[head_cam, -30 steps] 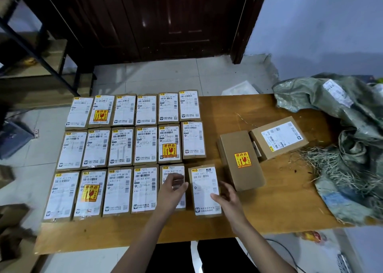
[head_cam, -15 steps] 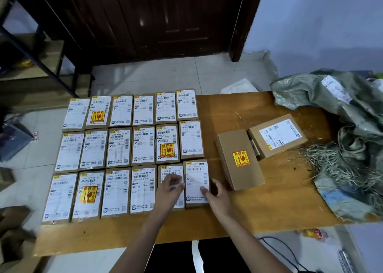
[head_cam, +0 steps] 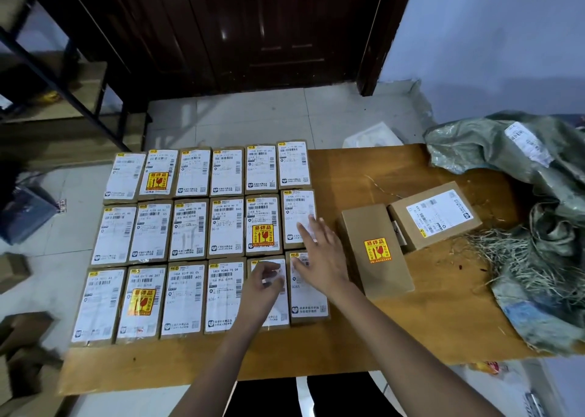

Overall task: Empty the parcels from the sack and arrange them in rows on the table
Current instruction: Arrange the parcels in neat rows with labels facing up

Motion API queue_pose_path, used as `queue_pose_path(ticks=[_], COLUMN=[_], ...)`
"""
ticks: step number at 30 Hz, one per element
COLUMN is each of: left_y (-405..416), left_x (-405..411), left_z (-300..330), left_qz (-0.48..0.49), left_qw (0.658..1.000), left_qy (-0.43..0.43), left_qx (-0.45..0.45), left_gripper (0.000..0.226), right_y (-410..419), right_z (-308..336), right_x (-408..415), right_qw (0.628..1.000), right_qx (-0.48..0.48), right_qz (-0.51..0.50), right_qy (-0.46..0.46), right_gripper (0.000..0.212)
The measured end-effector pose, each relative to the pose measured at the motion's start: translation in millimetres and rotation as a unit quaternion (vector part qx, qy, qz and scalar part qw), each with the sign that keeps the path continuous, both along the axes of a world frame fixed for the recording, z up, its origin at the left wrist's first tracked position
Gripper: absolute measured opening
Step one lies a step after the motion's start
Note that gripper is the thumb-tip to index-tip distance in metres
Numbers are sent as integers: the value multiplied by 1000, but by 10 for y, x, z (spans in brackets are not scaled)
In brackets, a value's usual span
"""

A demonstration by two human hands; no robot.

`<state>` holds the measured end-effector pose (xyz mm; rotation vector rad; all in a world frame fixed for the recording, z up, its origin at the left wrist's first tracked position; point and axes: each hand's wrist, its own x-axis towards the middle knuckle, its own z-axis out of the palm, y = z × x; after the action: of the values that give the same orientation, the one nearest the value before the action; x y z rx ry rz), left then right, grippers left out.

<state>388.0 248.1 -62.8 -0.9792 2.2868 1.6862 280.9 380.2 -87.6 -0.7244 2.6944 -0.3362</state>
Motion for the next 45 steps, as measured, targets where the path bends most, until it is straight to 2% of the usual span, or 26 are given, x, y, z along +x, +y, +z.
queue_pose_path(ticks=[11, 14, 19, 24, 26, 30, 33, 36, 40, 45], left_y=[-184, -202, -183, 58, 232, 609, 830, 1018, 1234, 1350], left_x=[-154, -222, -389, -670, -776, -995, -1136, -1228, -1290, -1321], left_z=[-7, 17, 110, 201, 223, 222, 190, 122, 46, -87], left_qz=[-20, -43, -69, -125, -158, -217, -205, -187, -144, -85], left_qw=[1000, 999, 997, 990, 986, 976, 978, 980, 986, 989], left_qy=[-1, 8, 24, 35, 34, 3, -46, -61, -86, -117], left_qx=[-10, -6, 14, 45, 51, 4, -2, 10, 6, -1], left_gripper=[20, 16, 15, 14, 16, 40, 56, 62, 62, 58], right_y=[-19, -43, 107, 532, 719, 1011, 1192, 1384, 1558, 1655], right_z=[-87, 2, 251, 358, 372, 394, 469, 475, 370, 320], right_x=[11, 27, 133, 96, 6, -241, -460, -697, -909, -1037], right_qw=[999, 1000, 994, 965, 954, 945, 943, 962, 986, 992], right_qx=[38, 21, -28, -88, -81, -79, -59, 2, 49, 59], right_qz=[12, 14, -99, -236, -275, -311, -309, -240, -134, -92], right_qy=[-12, -5, 23, 73, 81, 69, 105, 133, 89, 69], right_gripper=[73, 73, 77, 68, 67, 63, 60, 63, 68, 59])
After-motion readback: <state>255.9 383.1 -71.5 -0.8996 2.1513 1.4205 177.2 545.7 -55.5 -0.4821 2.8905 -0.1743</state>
